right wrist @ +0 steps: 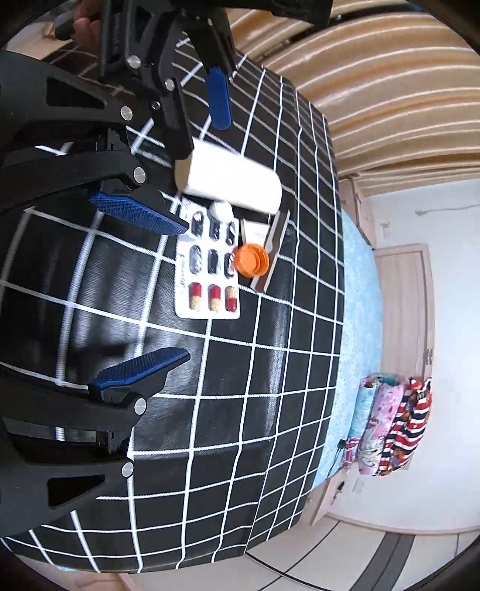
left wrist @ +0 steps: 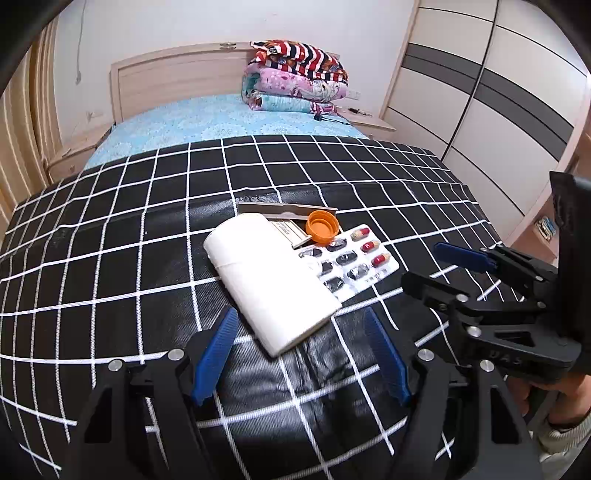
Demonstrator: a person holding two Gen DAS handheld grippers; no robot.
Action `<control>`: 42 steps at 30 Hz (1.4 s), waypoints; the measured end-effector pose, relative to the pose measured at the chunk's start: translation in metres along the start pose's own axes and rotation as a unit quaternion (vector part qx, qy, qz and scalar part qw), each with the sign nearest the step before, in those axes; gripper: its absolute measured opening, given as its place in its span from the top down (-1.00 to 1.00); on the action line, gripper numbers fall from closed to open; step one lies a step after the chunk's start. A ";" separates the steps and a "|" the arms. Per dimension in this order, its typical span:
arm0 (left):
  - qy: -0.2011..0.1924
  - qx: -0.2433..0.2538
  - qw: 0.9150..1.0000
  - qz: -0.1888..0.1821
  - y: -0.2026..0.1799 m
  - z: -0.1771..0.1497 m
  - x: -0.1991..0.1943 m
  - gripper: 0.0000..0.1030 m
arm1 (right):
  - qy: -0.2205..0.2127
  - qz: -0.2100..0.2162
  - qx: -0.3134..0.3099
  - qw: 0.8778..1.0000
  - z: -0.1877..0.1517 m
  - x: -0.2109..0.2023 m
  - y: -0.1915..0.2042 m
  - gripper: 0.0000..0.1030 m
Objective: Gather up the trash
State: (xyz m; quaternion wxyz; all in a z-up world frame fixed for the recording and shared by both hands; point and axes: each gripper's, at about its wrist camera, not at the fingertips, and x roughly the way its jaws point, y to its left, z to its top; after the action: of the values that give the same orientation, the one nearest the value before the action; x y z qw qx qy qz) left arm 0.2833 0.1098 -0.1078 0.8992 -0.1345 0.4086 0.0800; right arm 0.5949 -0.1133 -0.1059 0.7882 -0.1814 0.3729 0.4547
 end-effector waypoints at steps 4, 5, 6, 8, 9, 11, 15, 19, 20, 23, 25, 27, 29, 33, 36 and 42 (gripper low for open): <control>0.010 -0.022 1.000 -0.005 0.004 0.005 0.012 -0.32 | 0.009 -0.009 0.004 1.000 0.006 0.015 -0.004 -0.22; 0.013 -0.025 1.000 0.000 0.004 0.006 0.015 -0.32 | 0.010 -0.007 0.007 1.000 0.007 0.018 -0.006 -0.21; 0.015 -0.026 1.000 0.004 0.004 0.006 0.017 -0.32 | 0.012 -0.004 0.011 1.000 0.008 0.020 -0.007 -0.21; 0.017 -0.024 1.000 0.008 0.003 0.007 0.021 -0.32 | 0.015 -0.006 0.015 1.000 0.010 0.024 -0.009 -0.21; 0.019 -0.026 0.999 0.010 0.003 0.007 0.023 -0.32 | 0.014 -0.009 0.013 1.000 0.010 0.026 -0.009 -0.21; 0.026 -0.036 0.999 0.011 0.005 0.007 0.029 -0.32 | 0.017 -0.011 0.011 1.000 0.010 0.029 -0.009 -0.07; 0.029 -0.053 0.998 0.018 0.010 0.008 0.033 -0.32 | 0.020 -0.016 0.010 1.000 0.007 0.032 -0.009 0.03; 0.026 -0.077 0.997 0.016 0.015 0.009 0.032 -0.32 | 0.015 -0.023 0.006 1.000 0.004 0.031 -0.008 0.07; 0.025 -0.084 0.996 0.017 0.016 0.010 0.033 -0.32 | 0.015 -0.026 0.003 1.000 0.004 0.031 -0.007 0.08; 0.017 -0.091 0.995 0.043 0.020 0.011 0.033 -0.32 | 0.015 -0.040 -0.002 0.999 0.003 0.029 -0.005 0.31; 0.010 -0.088 0.995 0.052 0.020 0.011 0.033 -0.32 | 0.014 -0.041 -0.006 0.999 0.003 0.029 -0.003 0.49; 0.008 -0.088 0.995 0.054 0.020 0.010 0.033 -0.32 | 0.014 -0.044 -0.009 0.999 0.003 0.028 -0.002 0.49; 0.005 -0.087 0.995 0.053 0.020 0.009 0.032 -0.26 | 0.014 -0.046 -0.010 0.999 0.003 0.028 -0.002 0.49; -0.001 -0.089 0.995 0.049 0.024 0.002 0.027 -0.23 | 0.012 -0.047 -0.010 0.999 0.001 0.024 -0.001 0.50; -0.004 -0.086 0.995 0.040 0.028 -0.006 0.020 -0.22 | 0.009 -0.046 -0.007 0.999 -0.003 0.019 0.000 0.52; -0.016 -0.068 0.997 0.028 0.023 -0.018 0.001 0.36 | -0.001 -0.050 -0.004 0.999 -0.004 0.001 -0.001 0.99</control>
State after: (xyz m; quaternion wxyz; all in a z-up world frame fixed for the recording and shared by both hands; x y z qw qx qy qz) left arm 0.2654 0.1267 -0.1237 0.8918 -0.1825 0.3913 0.1350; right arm 0.5942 -0.1154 -0.1090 0.8096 -0.2029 0.3608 0.4161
